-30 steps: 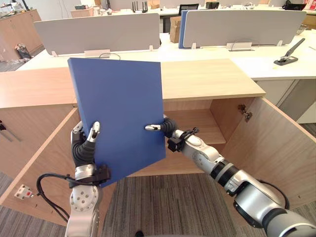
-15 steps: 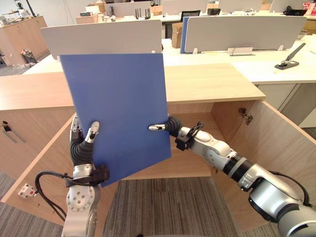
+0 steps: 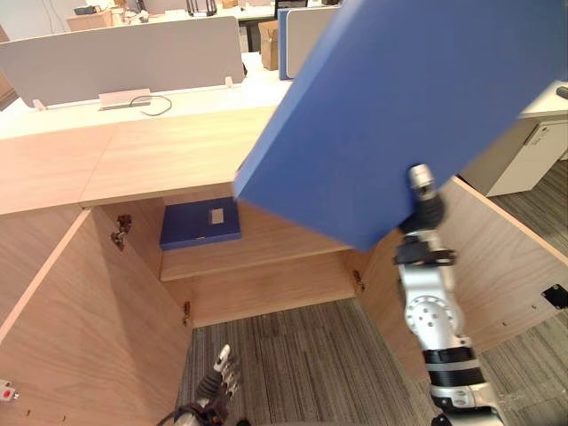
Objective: Walk over to the cabinet, pick up the folder, carry it to the office cabinet, place the folder inside the office cabinet, then close the office cabinet door
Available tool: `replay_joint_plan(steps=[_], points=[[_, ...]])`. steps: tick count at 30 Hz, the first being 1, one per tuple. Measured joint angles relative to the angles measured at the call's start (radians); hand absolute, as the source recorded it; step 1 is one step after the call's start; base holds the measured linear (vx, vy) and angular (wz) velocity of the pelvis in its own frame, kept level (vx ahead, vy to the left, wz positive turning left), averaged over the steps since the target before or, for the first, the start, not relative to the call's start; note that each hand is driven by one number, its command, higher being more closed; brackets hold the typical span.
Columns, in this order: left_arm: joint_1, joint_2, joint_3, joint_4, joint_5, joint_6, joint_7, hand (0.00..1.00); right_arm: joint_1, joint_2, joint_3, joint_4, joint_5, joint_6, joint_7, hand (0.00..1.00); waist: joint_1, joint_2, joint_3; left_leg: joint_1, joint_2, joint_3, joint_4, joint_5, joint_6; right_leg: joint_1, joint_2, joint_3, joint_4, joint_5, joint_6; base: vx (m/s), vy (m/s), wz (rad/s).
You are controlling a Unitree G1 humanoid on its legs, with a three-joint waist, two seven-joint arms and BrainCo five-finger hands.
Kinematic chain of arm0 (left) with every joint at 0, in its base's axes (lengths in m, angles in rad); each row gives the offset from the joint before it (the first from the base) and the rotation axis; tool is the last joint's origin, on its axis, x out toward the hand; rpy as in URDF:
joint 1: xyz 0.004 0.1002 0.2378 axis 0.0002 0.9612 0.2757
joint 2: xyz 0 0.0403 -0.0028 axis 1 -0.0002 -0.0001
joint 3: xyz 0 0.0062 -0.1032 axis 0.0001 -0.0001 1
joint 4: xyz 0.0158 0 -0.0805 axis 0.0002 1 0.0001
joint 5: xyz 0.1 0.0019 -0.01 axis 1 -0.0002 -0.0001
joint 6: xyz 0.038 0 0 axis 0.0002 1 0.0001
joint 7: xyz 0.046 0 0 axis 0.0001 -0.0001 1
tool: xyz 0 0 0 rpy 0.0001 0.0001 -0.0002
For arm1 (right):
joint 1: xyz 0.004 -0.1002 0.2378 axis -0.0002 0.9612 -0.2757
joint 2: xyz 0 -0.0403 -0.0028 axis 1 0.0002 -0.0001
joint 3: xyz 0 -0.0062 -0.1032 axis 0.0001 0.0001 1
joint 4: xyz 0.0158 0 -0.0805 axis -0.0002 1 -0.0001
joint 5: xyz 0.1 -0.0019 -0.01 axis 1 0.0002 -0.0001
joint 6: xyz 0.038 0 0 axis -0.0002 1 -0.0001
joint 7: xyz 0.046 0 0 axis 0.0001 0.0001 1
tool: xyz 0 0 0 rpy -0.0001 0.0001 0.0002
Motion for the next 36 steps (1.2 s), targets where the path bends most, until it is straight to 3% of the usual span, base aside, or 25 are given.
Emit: replay_joint_plan(steps=[4, 6, 9, 13, 17, 19, 20, 21, 22, 24, 27, 30, 36], points=[[0.005, -0.046, 0.117, 0.032, 0.082, 0.001, 0.013, 0.00, 0.071, 0.000, -0.047, -0.028, -0.153, -0.011, -0.086, 1.00, -0.002, -0.001, 0.011, -0.030, 0.014, -0.001, 0.097, -0.053, -0.003, 0.011, 0.002, 0.001, 0.001, -0.019, 0.006, -0.02, -0.014, -0.03], [0.000, -0.123, 0.254, 0.047, 0.165, -0.024, 0.059, 0.00, 0.097, 0.000, -0.072, -0.065, -0.302, -0.004, -0.150, 1.00, 0.005, 0.012, 0.040, -0.096, 0.040, -0.014, 0.276, -0.132, -0.002, 0.023, 0.006, -0.002, 0.013, -0.042, -0.007, -0.05, -0.011, 0.03], [-0.016, -0.165, 0.356, 0.088, 0.257, -0.058, 0.135, 0.00, 0.102, -0.003, -0.117, -0.160, -0.524, -0.003, -0.228, 1.00, 0.018, 0.011, 0.074, -0.189, 0.064, -0.020, 0.495, -0.148, -0.001, 0.045, -0.001, -0.008, 0.017, -0.049, -0.011, -0.04, -0.026, 0.10], [-0.011, -0.171, 0.408, 0.183, 0.374, -0.080, 0.177, 0.00, 0.101, -0.016, -0.145, -0.225, -0.906, -0.003, -0.313, 1.00, 0.026, 0.001, 0.092, -0.215, 0.074, -0.021, 0.608, -0.149, -0.001, 0.089, -0.015, -0.011, 0.014, -0.064, -0.015, 0.02, -0.011, 0.04], [-0.014, -0.164, 0.441, 0.267, 0.432, -0.092, 0.136, 0.00, 0.098, -0.062, -0.071, -0.196, -1.126, 0.001, -0.326, 1.00, 0.027, -0.001, 0.096, -0.234, 0.031, -0.039, 0.560, -0.217, 0.010, 0.085, -0.068, 0.013, 0.049, -0.083, -0.006, 0.07, 0.090, -0.15], [-0.007, -0.146, 0.433, 0.320, 0.470, -0.094, 0.109, 0.00, 0.090, -0.114, 0.048, -0.131, -1.194, -0.002, -0.318, 1.00, 0.028, 0.000, 0.097, -0.212, -0.002, -0.060, 0.430, -0.207, 0.002, 0.084, -0.095, 0.045, 0.066, -0.096, 0.014, 0.14, 0.219, -0.46], [-0.001, -0.140, 0.426, 0.351, 0.485, -0.094, 0.100, 0.00, 0.090, -0.155, 0.144, -0.075, -1.198, -0.005, -0.285, 1.00, 0.031, 0.006, 0.098, -0.189, -0.007, -0.066, 0.345, -0.144, -0.011, 0.085, -0.098, 0.060, 0.082, -0.108, 0.034, 0.16, 0.246, -0.50], [0.005, -0.141, 0.407, 0.377, 0.497, -0.095, 0.097, 0.00, 0.096, -0.220, 0.273, 0.000, -1.198, -0.011, -0.232, 1.00, 0.039, 0.037, 0.106, -0.165, 0.015, -0.079, 0.297, -0.055, 0.012, 0.092, -0.072, 0.080, 0.098, -0.121, 0.067, 0.16, 0.258, -0.38], [-0.001, -0.132, 0.407, 0.388, 0.503, -0.094, 0.092, 0.00, 0.104, -0.227, 0.327, 0.044, -1.198, -0.013, -0.207, 1.00, 0.042, 0.024, 0.105, -0.154, 0.005, -0.077, 0.283, -0.062, 0.016, 0.094, -0.079, 0.083, 0.102, -0.125, 0.072, 0.17, 0.238, -0.15], [-0.027, -0.089, 0.382, 0.400, 0.535, -0.095, 0.089, 0.00, 0.106, -0.264, 0.536, 0.183, -1.262, -0.016, -0.108, 1.00, 0.063, -0.032, 0.115, -0.153, -0.036, -0.069, 0.242, -0.061, 0.018, 0.086, -0.121, 0.080, 0.093, -0.132, 0.085, 0.16, 0.189, 0.09], [-0.054, -0.076, 0.357, 0.420, 0.548, -0.096, 0.090, 0.00, 0.108, -0.287, 0.735, 0.362, -1.394, -0.023, 0.007, 1.00, 0.097, -0.041, 0.123, -0.123, -0.091, -0.057, 0.165, -0.043, 0.045, 0.087, -0.162, 0.078, 0.078, -0.127, 0.117, 0.17, 0.161, 0.06], [-0.056, -0.063, 0.308, 0.432, 0.555, -0.100, 0.090, 0.00, 0.067, -0.282, 0.743, 0.465, -1.404, -0.024, 0.025, 1.00, 0.089, -0.028, 0.126, -0.075, -0.122, -0.044, 0.086, -0.020, 0.061, 0.091, -0.186, 0.084, 0.068, -0.123, 0.134, 0.10, 0.105, -0.12], [-0.085, -0.043, 0.261, 0.433, 0.561, -0.115, 0.106, 0.00, 0.017, -0.239, 0.760, 0.591, -1.476, -0.004, 0.029, 1.00, 0.094, -0.029, 0.126, -0.050, -0.143, -0.043, 0.016, 0.000, 0.068, 0.083, -0.204, 0.085, 0.062, -0.129, 0.152, 0.05, 0.030, -0.03]])
